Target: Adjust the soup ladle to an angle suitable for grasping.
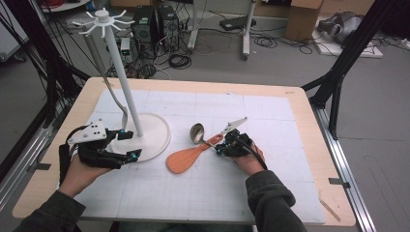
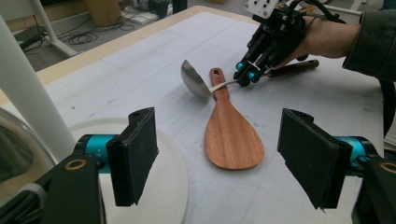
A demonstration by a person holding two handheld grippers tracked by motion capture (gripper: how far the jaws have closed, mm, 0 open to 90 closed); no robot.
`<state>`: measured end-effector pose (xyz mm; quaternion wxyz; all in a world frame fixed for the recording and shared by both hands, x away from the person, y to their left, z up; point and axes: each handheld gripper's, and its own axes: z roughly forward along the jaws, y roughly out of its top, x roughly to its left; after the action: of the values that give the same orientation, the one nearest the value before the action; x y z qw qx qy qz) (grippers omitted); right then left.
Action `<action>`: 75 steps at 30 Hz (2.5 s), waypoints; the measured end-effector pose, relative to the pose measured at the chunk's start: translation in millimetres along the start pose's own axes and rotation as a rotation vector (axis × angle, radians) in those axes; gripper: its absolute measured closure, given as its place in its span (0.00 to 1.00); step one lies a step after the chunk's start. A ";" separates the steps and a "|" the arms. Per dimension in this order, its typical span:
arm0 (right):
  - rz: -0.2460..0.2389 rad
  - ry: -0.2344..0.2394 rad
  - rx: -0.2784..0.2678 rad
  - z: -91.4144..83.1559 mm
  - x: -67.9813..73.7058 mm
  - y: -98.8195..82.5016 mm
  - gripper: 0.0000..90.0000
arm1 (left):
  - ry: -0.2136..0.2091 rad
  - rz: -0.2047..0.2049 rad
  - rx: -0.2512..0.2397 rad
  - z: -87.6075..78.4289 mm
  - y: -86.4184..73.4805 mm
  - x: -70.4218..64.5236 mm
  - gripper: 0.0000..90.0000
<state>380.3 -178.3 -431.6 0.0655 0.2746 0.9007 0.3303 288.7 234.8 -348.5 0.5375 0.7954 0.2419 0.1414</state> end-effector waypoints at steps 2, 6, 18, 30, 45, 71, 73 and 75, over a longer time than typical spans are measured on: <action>-0.013 0.007 0.003 0.0 1.0 0.4 0.94 | 0.000 -0.001 0.000 -0.3 0.1 0.1 0.32; -0.030 0.032 0.004 0.5 4.2 1.3 0.94 | 0.001 -0.004 -0.005 -1.5 0.2 0.7 0.32; -0.148 0.096 -0.014 -2.2 22.7 11.4 0.94 | 0.004 -0.007 -0.011 -2.4 0.4 1.2 0.32; -0.281 0.199 -0.035 8.8 57.0 36.9 0.94 | 0.000 -0.011 -0.015 -2.7 0.6 1.1 0.32; -0.417 0.351 0.016 39.2 102.1 55.8 0.94 | -0.011 -0.004 -0.006 -0.6 0.3 -0.3 0.33; -0.337 0.359 0.002 23.2 97.0 43.1 0.69 | -0.032 0.018 0.018 3.2 -0.1 -3.0 0.34; -0.331 0.340 -0.004 16.5 93.1 38.0 0.68 | -0.034 0.016 0.018 4.1 -0.2 -3.7 0.34; -0.324 0.327 -0.010 11.1 90.1 32.4 0.67 | -0.035 0.018 0.018 4.4 -0.1 -4.0 0.34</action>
<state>322.5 -103.2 -414.0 -0.0276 0.0689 0.9301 0.3598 287.5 229.2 -350.2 0.5330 0.8047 0.2267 0.1301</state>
